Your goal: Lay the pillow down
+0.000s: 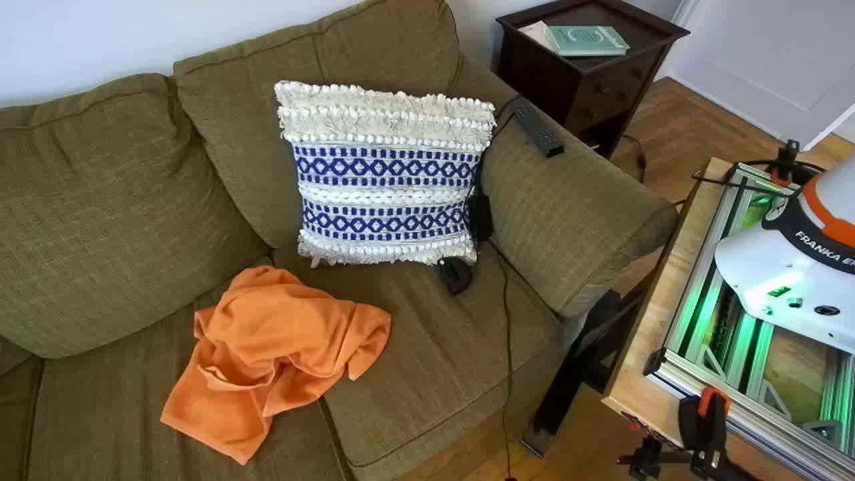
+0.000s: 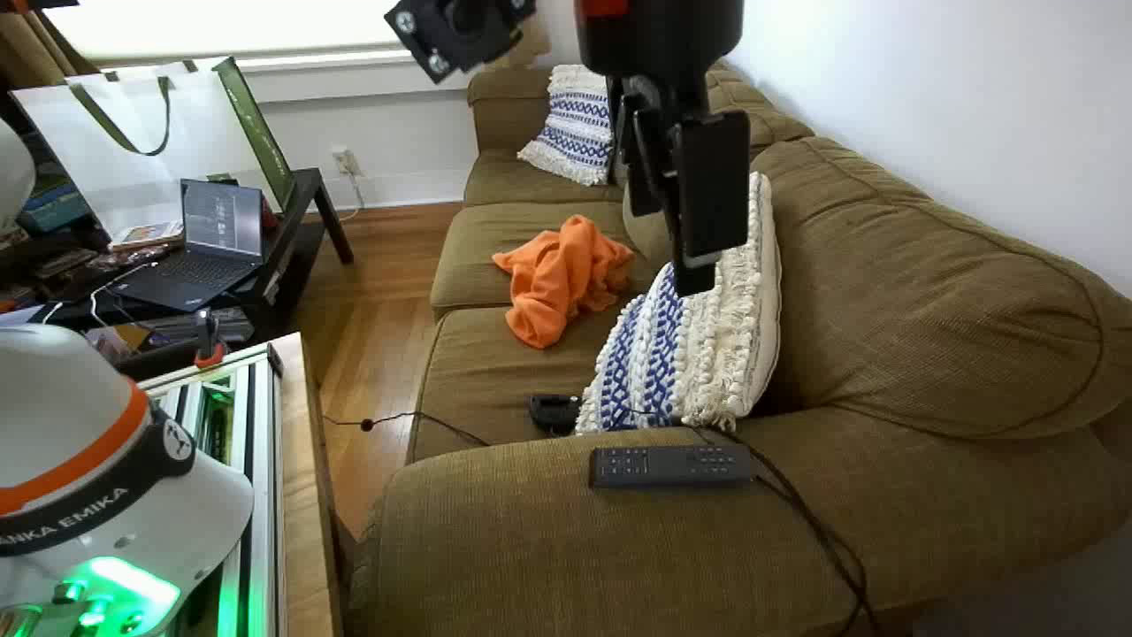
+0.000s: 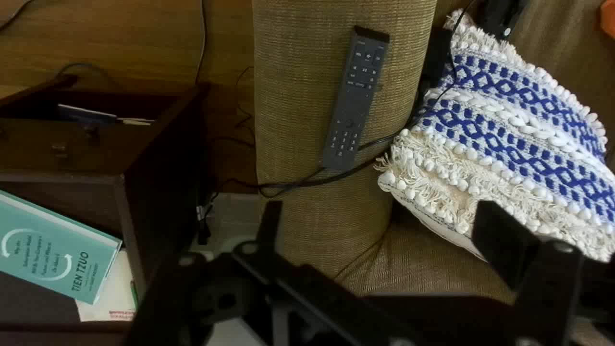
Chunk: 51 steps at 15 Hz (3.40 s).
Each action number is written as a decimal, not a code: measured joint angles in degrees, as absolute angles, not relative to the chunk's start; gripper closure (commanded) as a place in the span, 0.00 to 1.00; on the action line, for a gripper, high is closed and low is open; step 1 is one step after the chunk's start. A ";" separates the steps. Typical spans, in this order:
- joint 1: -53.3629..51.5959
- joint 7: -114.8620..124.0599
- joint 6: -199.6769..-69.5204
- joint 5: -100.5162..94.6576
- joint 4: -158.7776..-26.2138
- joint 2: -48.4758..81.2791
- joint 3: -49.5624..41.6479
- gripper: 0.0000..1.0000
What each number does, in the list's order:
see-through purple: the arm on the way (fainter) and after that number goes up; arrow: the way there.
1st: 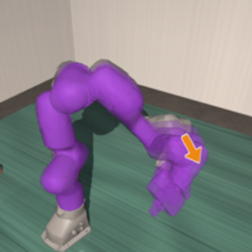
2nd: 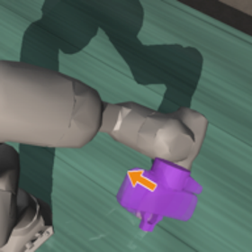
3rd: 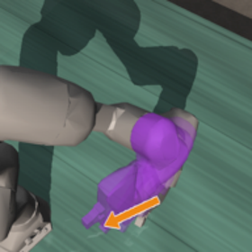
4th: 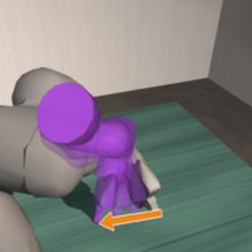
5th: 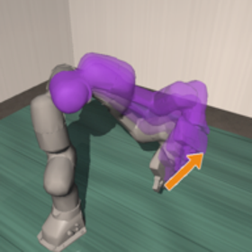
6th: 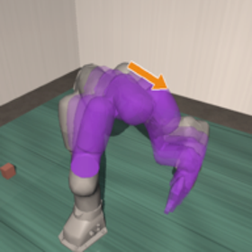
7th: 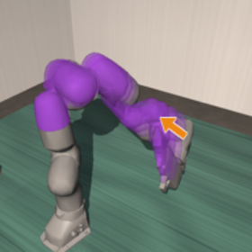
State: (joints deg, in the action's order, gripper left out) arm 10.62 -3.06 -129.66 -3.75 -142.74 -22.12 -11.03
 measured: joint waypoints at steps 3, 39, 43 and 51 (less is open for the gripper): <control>10.62 -3.06 -129.66 -3.75 -142.74 -22.12 -11.03 0.00; -0.70 -26.11 -142.39 12.43 -123.58 9.62 -1.79 0.00; 1.06 -28.34 -147.15 12.94 -119.84 16.63 1.15 0.00; 6.30 -33.23 -152.77 10.40 -110.10 30.75 4.99 0.00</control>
State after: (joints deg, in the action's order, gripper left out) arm 6.30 -33.23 -152.77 10.40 -110.10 30.75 4.99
